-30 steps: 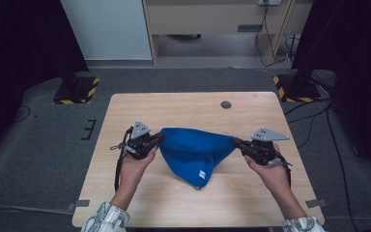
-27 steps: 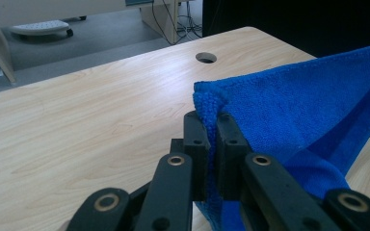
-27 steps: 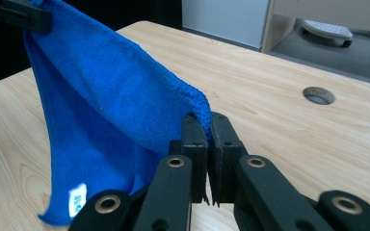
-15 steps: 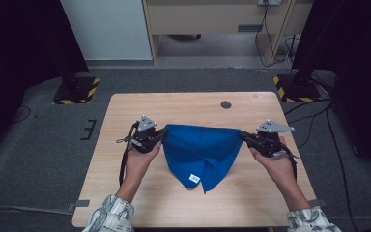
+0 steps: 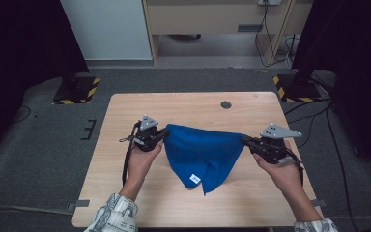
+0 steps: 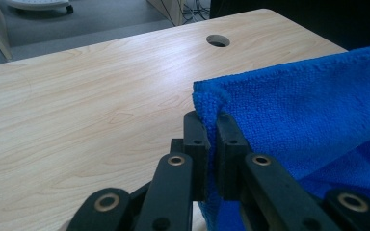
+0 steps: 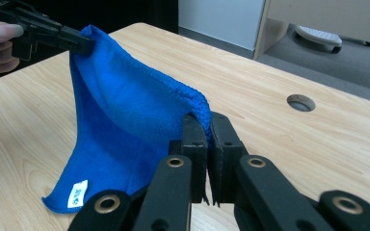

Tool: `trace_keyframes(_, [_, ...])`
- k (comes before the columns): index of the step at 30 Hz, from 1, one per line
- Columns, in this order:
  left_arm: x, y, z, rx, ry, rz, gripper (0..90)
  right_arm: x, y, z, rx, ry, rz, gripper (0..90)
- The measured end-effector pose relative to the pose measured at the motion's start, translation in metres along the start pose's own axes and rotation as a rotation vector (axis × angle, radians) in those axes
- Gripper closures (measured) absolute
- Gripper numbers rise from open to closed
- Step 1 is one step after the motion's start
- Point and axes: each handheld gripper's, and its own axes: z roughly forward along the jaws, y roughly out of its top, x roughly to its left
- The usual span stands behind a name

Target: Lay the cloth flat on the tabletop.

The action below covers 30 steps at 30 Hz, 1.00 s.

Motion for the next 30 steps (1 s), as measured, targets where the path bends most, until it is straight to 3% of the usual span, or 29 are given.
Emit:
trace_keyframes(11, [-0.010,0.006,-0.026,-0.033,-0.016,0.024,85.2,-0.022,0.002,0.007,-0.016,-0.018,0.027,86.5])
trace_keyframes(18, [-0.022,0.021,-0.055,-0.063,-0.025,0.059,85.2,-0.013,0.014,-0.014,-0.048,-0.008,0.005,86.5])
trace_keyframes(21, [-0.026,0.027,-0.065,-0.083,-0.049,0.051,85.3,-0.010,0.019,-0.020,-0.056,-0.007,-0.005,86.5])
trace_keyframes(25, [-0.038,0.042,-0.088,-0.117,-0.060,0.082,85.4,-0.005,0.038,-0.044,-0.085,-0.007,-0.027,86.4])
trace_keyframes(30, [-0.042,0.058,-0.095,-0.113,-0.059,0.100,85.3,-0.007,0.054,-0.057,-0.078,-0.010,-0.052,85.8])
